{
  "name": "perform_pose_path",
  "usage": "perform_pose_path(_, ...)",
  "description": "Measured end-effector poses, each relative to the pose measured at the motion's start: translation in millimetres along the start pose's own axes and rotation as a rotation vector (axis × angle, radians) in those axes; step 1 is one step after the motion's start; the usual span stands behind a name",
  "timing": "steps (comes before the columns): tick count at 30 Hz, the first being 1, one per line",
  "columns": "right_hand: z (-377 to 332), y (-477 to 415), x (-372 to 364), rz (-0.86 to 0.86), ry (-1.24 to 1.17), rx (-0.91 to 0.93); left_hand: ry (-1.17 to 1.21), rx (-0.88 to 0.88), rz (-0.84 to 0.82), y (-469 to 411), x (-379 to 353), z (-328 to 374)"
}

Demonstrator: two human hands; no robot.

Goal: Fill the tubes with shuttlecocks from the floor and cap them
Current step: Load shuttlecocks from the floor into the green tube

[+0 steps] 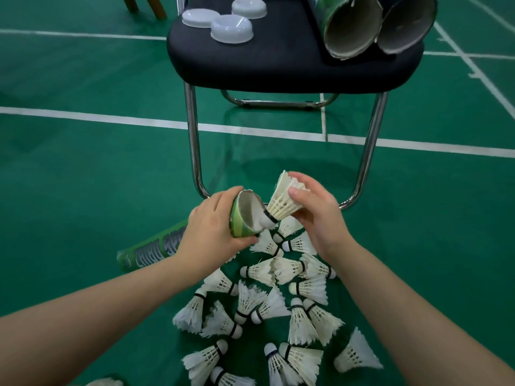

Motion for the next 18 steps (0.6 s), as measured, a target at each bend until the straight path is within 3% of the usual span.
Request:
perform_pose_path(3,1.3,18.2,-24.5,-0.014,0.120,0.060,0.015,-0.036,-0.012,1.4,1.3,10.8)
perform_pose_path(8,3.8,34.1,-60.3,0.035,0.813,0.304,0.050,-0.034,0.016,6.3,13.8,11.7)
perform_pose_path(13,-14.3,53.4,-76.1,0.042,0.960,0.553,0.071,-0.007,0.035,8.9,21.3,5.8)
perform_pose_path(18,-3.2,49.9,-90.5,-0.148,1.087,0.378,0.078,0.001,0.016,10.9,19.8,6.4)
Point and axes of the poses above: each hand's wrist, its own y-axis away from the middle knuckle, its own x-axis out of the back of the hand, z = x × y, the point moved 9 cm from there along -y, towards the middle knuckle, and after that the axes turned 14 degrees about -x, right-handed, at the moved point
